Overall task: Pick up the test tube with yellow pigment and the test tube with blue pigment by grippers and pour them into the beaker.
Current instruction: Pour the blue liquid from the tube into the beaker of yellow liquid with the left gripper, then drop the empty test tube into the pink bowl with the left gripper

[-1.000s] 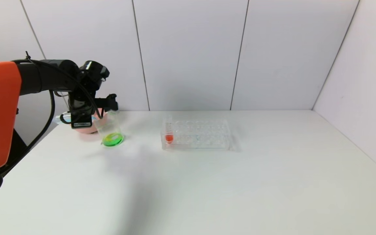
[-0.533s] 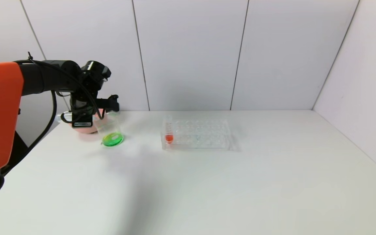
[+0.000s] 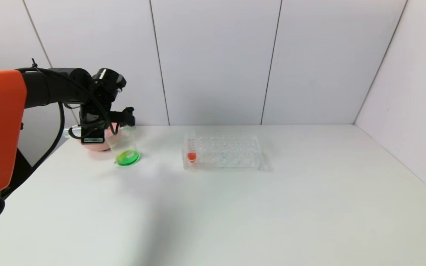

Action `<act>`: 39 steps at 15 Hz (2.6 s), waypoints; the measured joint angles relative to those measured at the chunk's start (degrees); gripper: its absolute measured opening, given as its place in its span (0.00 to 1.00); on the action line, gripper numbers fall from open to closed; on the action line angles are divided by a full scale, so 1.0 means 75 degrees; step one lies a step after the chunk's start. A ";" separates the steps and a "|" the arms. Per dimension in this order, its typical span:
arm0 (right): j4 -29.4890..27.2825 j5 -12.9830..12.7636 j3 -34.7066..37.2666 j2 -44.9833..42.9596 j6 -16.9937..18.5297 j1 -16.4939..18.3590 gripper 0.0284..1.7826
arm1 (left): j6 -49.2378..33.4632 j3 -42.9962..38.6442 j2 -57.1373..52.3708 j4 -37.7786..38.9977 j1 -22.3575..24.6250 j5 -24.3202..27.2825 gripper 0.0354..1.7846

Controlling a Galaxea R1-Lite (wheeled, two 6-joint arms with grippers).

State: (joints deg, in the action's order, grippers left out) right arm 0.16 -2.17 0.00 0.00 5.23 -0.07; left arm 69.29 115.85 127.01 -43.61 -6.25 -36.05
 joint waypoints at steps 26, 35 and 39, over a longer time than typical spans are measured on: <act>0.0000 0.0000 0.0000 0.0000 0.0003 0.0000 1.00 | -0.1824 -0.0158 -0.0349 0.0621 -0.0047 0.1341 0.26; 0.0000 -0.0003 0.0000 0.0000 0.0003 0.0000 1.00 | -0.9002 -0.0452 -0.1032 0.3059 0.0501 0.3005 0.26; 0.0000 0.0000 0.0000 0.0000 0.0003 0.0000 1.00 | -1.0690 -0.0452 -0.0938 0.3535 0.0834 0.3062 0.26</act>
State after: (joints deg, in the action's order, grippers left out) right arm 0.16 -2.17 0.00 0.00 5.25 -0.07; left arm -10.89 112.46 119.98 -17.09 0.00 -13.08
